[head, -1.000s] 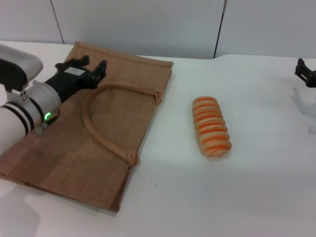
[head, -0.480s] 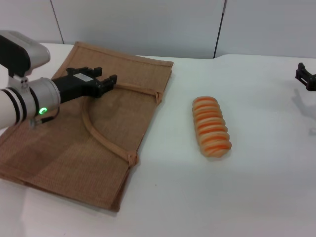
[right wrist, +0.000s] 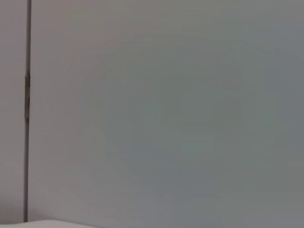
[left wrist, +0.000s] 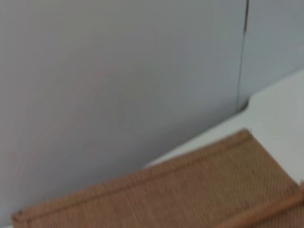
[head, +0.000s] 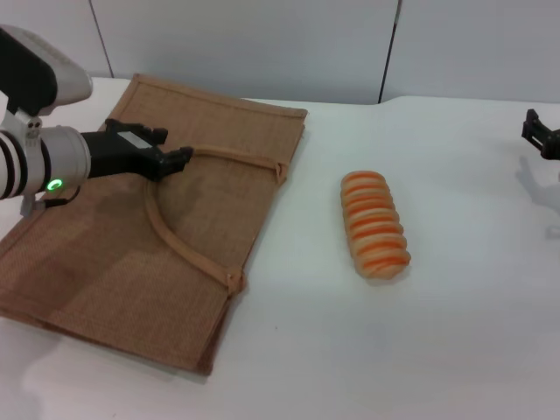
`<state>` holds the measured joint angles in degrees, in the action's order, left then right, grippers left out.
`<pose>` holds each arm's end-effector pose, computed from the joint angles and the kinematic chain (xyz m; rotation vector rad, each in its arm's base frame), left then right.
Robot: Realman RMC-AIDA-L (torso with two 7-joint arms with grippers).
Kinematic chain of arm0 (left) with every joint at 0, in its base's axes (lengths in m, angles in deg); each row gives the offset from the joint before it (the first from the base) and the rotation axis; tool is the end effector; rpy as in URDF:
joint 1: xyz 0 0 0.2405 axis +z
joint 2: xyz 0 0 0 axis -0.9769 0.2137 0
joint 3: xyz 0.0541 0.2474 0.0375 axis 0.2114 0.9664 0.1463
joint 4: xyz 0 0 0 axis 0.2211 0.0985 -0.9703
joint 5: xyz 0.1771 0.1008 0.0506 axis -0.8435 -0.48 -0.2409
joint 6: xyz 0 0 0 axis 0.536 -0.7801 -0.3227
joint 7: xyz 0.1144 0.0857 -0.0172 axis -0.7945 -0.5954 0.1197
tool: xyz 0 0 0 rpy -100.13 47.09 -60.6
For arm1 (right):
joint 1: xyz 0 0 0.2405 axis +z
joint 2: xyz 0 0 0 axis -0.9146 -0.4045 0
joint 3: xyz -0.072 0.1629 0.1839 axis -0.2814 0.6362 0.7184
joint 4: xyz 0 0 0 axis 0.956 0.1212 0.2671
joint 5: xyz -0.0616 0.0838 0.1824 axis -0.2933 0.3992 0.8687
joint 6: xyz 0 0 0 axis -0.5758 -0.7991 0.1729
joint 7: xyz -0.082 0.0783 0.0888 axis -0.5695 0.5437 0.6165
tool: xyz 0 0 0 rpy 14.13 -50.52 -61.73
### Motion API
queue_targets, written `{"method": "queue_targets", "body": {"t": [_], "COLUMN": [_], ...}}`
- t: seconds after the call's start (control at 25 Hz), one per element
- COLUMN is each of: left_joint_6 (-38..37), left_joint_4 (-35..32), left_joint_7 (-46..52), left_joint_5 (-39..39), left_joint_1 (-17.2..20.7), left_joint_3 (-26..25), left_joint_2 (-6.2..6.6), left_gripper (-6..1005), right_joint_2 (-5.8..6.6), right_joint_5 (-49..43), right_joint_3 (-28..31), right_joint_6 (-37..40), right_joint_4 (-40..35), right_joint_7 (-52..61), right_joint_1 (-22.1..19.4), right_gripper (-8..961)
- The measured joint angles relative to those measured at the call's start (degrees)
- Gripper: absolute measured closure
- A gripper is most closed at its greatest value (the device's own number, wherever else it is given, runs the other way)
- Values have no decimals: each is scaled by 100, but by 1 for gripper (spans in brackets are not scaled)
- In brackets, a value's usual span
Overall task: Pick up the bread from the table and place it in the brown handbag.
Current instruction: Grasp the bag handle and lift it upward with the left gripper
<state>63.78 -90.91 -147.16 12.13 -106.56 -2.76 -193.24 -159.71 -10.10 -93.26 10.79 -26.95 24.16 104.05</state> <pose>-0.2813 0.4123 0.0188 -2.2966 -0.6386 -0.2038 0.3228 0.4180 -0.0080 -1.6851 0.6723 0.3205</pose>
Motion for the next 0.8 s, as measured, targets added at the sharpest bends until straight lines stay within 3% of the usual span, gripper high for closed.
{"method": "queue_targets", "body": {"t": [0.12,0.44,0.8], "left_joint_6": [502,1662,2111], "left_joint_4": [-247,-448,-445], "left_joint_7": [735,1308,1765], "left_joint_5": [-1219,-2742,-3462], "left_joint_1": [-121,-494,-738], "left_joint_3": [-440,-1553,-1687], "left_joint_2": [-79,-187,-185], "left_gripper": [499,501,501], "right_joint_2": [-2,-3,-3], "right_joint_5": [-3,2,-3], "right_joint_3": [0,0,-7], "right_joint_6": [0,0,0], "right_joint_4": [-3,-23,-44], "right_joint_7": [2,5,7], "right_joint_1": [5,10,32], "right_gripper": [62,61,61]}}
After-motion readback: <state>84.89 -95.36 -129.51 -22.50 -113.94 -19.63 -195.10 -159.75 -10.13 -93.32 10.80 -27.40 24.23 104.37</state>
